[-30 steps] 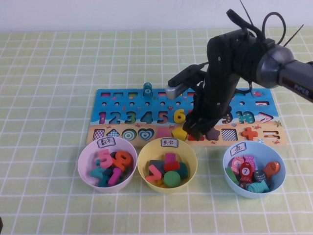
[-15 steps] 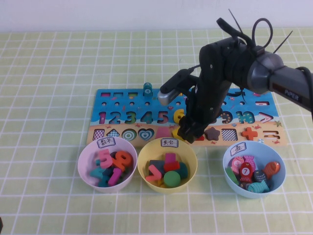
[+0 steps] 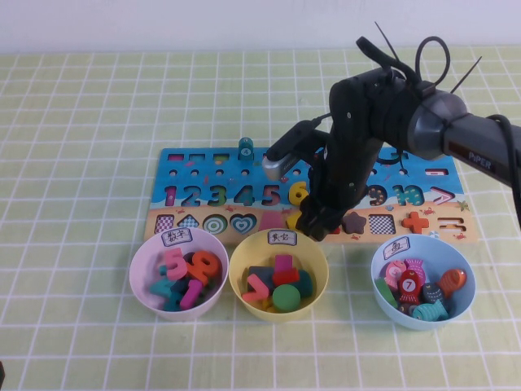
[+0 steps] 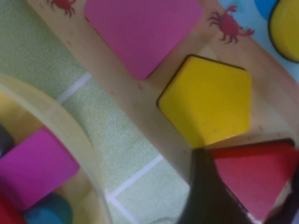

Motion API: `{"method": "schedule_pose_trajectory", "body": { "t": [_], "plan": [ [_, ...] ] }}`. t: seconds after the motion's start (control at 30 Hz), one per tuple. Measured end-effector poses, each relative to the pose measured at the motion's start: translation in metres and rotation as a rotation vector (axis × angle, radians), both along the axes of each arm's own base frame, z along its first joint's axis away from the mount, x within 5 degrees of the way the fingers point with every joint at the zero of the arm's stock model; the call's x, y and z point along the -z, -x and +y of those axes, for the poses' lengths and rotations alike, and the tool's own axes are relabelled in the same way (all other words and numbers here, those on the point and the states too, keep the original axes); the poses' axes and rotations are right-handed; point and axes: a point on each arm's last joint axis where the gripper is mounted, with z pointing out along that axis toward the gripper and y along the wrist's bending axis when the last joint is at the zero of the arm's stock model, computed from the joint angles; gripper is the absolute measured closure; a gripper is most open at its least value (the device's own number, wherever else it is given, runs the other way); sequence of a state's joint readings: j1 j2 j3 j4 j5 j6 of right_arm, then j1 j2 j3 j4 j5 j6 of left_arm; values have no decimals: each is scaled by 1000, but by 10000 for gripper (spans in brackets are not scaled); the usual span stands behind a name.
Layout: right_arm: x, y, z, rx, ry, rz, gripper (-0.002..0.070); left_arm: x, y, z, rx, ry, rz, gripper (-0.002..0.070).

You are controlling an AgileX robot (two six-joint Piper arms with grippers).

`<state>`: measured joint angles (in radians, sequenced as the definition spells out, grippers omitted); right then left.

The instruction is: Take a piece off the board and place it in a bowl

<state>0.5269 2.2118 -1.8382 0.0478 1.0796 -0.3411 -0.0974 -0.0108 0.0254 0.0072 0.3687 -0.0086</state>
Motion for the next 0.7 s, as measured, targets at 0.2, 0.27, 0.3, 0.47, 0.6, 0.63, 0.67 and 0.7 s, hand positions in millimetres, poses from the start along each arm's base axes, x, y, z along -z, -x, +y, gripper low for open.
{"method": "schedule_pose_trajectory", "body": {
  "t": [0.2,0.27,0.3,0.47,0.6,0.63,0.67,0.7],
  "plan": [
    [0,0,0,-2,2,-1,363,0,0,0,0,0,0,678],
    [0,0,0,-3,3,-2,363,0,0,0,0,0,0,678],
    [0,0,0,-3,2,-1,363,0,0,0,0,0,0,678],
    [0,0,-1,-2,7,3,363,0,0,0,0,0,0,678],
    [-1,1,-1,-3,13,2,365,0,0,0,0,0,0,678],
    [-3,1,-1,-4,13,0,365,0,0,0,0,0,0,678],
    [-5,2,-1,-3,14,-3,365,0,0,0,0,0,0,678],
    [-7,2,-2,-3,13,-4,365,0,0,0,0,0,0,678]
  ]
}}
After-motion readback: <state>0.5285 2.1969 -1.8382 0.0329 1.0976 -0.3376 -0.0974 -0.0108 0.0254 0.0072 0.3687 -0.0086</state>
